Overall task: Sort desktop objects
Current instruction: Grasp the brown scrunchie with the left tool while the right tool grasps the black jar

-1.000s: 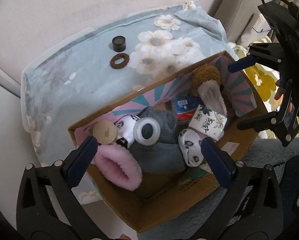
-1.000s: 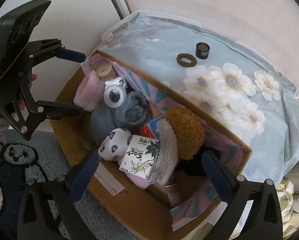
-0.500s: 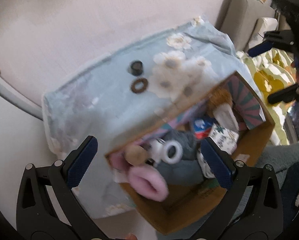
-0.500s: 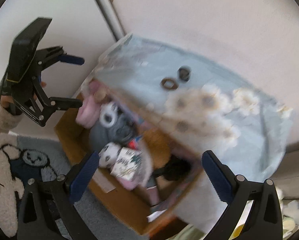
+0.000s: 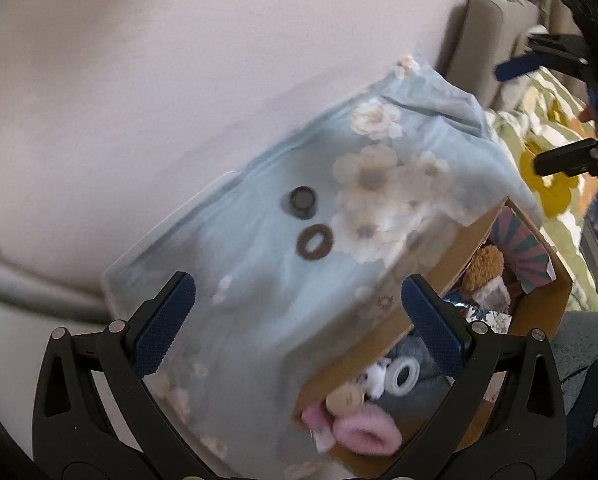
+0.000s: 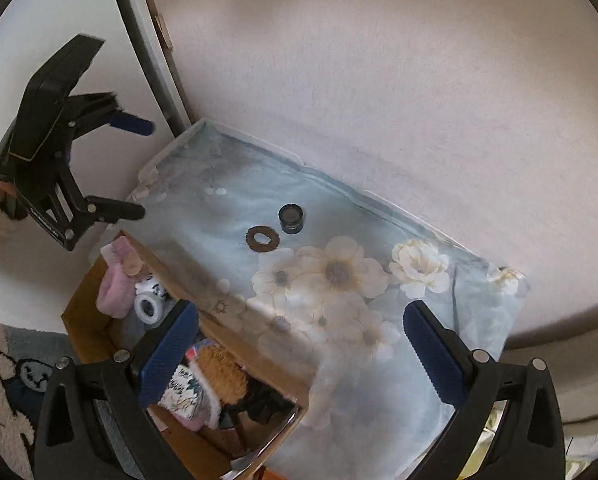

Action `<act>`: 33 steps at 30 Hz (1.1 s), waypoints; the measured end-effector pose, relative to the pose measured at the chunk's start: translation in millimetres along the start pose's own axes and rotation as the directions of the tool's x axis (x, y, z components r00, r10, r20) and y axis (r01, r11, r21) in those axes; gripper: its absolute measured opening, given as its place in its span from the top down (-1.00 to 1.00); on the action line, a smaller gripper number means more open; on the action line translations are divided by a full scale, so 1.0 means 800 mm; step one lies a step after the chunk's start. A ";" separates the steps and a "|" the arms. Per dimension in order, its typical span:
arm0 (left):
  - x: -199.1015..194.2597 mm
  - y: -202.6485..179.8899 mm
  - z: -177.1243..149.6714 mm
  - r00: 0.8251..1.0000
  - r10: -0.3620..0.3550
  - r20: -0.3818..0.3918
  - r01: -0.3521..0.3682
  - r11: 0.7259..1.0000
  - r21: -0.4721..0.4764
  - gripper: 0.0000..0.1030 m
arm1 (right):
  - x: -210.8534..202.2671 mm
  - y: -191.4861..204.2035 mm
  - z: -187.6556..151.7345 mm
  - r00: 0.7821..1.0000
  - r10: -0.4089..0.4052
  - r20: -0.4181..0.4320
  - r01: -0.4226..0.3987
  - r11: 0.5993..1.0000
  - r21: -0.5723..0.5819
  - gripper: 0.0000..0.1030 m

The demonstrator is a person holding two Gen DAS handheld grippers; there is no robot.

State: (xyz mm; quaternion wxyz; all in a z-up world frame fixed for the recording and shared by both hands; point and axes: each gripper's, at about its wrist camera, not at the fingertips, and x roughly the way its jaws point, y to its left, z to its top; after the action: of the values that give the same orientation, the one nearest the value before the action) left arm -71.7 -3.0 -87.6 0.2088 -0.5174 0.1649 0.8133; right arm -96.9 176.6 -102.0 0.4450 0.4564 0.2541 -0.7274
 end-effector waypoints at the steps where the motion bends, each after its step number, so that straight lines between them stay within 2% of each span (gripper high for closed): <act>1: 0.011 -0.001 0.005 1.000 -0.016 -0.011 0.016 1.000 0.011 -0.99 | 0.013 -0.003 0.006 1.000 0.007 -0.010 -0.007 1.000 -0.012 -0.99; 4: 0.053 -0.003 0.015 0.998 -0.058 -0.037 0.060 0.997 0.048 -0.99 | 0.048 -0.014 0.017 0.999 0.039 -0.006 -0.039 0.998 -0.045 -0.99; 9: 0.133 0.006 0.015 0.988 -0.142 -0.053 0.147 0.985 0.092 -0.80 | 0.144 -0.031 0.037 0.994 0.110 -0.011 -0.110 0.988 -0.108 -0.99; 10: 0.150 0.008 0.013 0.985 -0.160 -0.064 0.166 0.981 0.099 -0.73 | 0.162 -0.032 0.040 0.992 0.125 -0.015 -0.126 0.985 -0.114 -0.95; 15: 0.204 0.010 0.003 0.975 -0.203 -0.091 0.213 0.970 0.118 -0.63 | 0.238 -0.028 0.056 0.986 0.165 -0.022 -0.167 0.974 -0.152 -0.79; 18: 0.217 0.014 -0.001 0.971 -0.224 -0.088 0.234 0.966 0.115 -0.54 | 0.265 -0.025 0.065 0.983 0.180 -0.022 -0.181 0.971 -0.157 -0.72; 22: 0.222 0.019 -0.001 0.967 -0.245 -0.072 0.252 0.962 0.103 -0.46 | 0.283 -0.020 0.074 0.979 0.203 -0.018 -0.203 0.966 -0.162 -0.43; 25: 0.221 0.019 0.001 0.963 -0.264 -0.055 0.268 0.958 0.105 -0.44 | 0.293 -0.019 0.078 0.977 0.211 -0.020 -0.211 0.964 -0.163 -0.37; 28: 0.226 0.018 -0.002 0.962 -0.266 -0.066 0.272 0.955 0.116 -0.38 | 0.298 -0.017 0.079 0.976 0.215 -0.022 -0.216 0.961 -0.175 -0.16; 31: 0.222 0.017 -0.007 0.963 -0.267 -0.040 0.270 0.954 0.133 -0.31 | 0.303 -0.015 0.079 0.973 0.228 -0.032 -0.230 0.955 -0.189 0.00; 33: 0.218 0.017 -0.010 0.967 -0.253 -0.026 0.254 0.955 0.150 -0.10 | 0.302 -0.013 0.079 0.971 0.238 -0.029 -0.239 0.951 -0.198 0.19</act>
State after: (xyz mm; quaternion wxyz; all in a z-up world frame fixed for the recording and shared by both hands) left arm -138.6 11.0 -249.2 0.3499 -0.5194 0.1595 0.7631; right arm -178.9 31.7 -288.9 0.5727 0.4383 0.2698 -0.6380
